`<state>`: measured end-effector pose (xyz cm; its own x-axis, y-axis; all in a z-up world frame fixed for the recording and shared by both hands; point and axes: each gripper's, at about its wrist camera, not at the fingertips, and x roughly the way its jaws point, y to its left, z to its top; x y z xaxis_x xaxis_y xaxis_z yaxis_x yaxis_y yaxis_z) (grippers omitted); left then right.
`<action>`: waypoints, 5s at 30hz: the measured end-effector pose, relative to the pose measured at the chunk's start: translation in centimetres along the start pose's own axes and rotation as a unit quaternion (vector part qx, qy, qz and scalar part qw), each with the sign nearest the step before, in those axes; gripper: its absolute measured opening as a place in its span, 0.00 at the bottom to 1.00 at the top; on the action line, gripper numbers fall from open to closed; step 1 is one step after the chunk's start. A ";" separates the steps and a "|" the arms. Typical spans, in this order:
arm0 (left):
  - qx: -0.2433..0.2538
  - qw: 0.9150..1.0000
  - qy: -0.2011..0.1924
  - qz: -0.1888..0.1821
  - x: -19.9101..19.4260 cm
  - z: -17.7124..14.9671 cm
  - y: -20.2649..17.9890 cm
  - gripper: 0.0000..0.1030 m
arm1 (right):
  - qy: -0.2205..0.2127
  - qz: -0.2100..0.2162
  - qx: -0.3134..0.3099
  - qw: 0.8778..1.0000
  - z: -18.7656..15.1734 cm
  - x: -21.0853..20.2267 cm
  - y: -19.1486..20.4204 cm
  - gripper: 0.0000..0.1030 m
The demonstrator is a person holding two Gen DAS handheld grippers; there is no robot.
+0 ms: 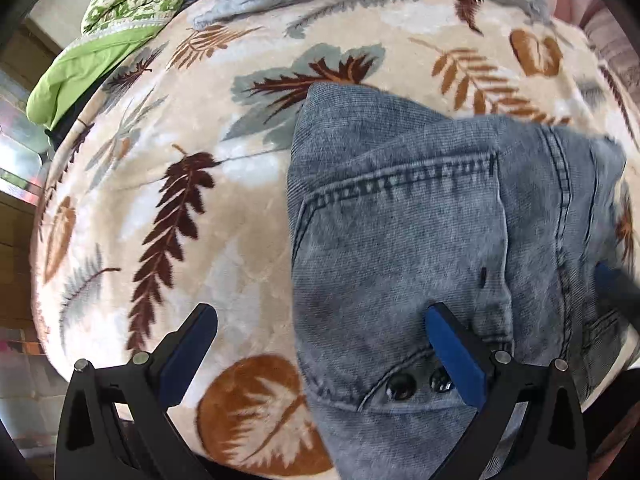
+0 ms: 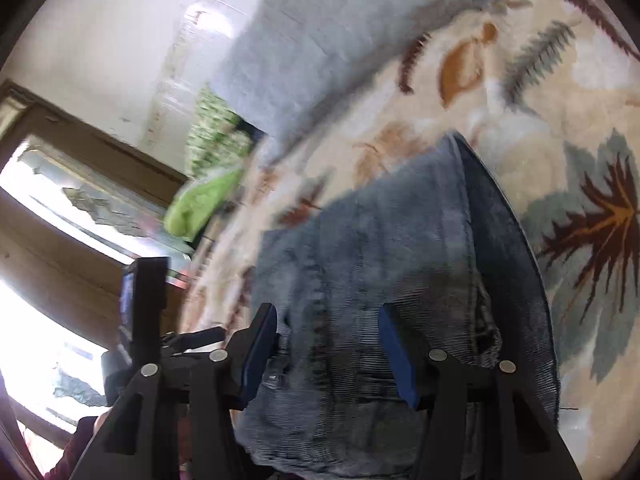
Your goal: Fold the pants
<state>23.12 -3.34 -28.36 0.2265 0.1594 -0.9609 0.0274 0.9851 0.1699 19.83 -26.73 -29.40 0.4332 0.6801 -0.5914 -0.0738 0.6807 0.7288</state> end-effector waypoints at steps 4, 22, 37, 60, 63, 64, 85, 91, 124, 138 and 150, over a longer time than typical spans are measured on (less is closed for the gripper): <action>0.038 0.999 -0.016 0.009 0.3 0.0 -0.7 1.00 | 0.008 -0.016 -0.013 1.000 0.0 1.2 0.0 0.58; 0.028 0.998 -0.052 0.011 -3.8 -1.7 0.6 1.00 | -0.021 0.012 -0.006 1.000 -0.7 -0.5 -0.3 0.61; -0.027 0.965 -0.262 -0.013 -16.3 -4.4 5.1 1.00 | -0.073 0.012 -0.003 0.997 -0.5 -3.2 -0.4 0.61; -0.049 0.952 -0.304 0.002 -19.9 -7.0 7.2 1.00 | -0.100 -0.013 -0.034 0.994 -0.9 -3.4 0.8 0.61; -0.045 0.952 -0.304 0.004 -19.9 -7.1 7.0 1.00 | -0.105 -0.012 -0.032 0.994 -1.0 -3.7 0.8 0.61; -0.044 0.952 -0.303 0.004 -19.9 -7.1 7.0 1.00 | -0.106 -0.010 -0.030 0.994 -0.9 -3.8 0.7 0.61; -0.045 0.991 -0.102 -0.076 -7.4 -7.8 6.9 1.00 | -0.092 -0.019 0.017 0.995 -0.3 -4.4 -2.0 0.61; -0.059 0.988 -0.063 -0.128 -4.7 -7.5 7.4 1.00 | -0.083 -0.031 0.044 0.995 0.4 -4.8 -4.7 0.61; -0.015 0.967 -0.020 -0.254 1.5 -3.9 2.5 1.00 | 0.030 -0.001 0.001 1.000 0.7 1.8 -4.1 0.77; -0.009 0.968 -0.030 -0.247 0.4 -3.8 1.7 0.85 | 0.020 0.063 0.014 0.998 1.2 0.9 -3.8 0.79; -0.021 0.973 -0.028 -0.228 0.4 -3.3 0.8 0.78 | 0.028 0.066 -0.002 0.997 0.8 0.6 -2.3 0.78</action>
<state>20.05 -2.27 -29.34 0.2532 -0.2967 -0.9208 0.0970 0.9548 -0.2810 20.94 -28.09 -31.18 0.3695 0.7773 -0.5092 -0.1302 0.5859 0.7999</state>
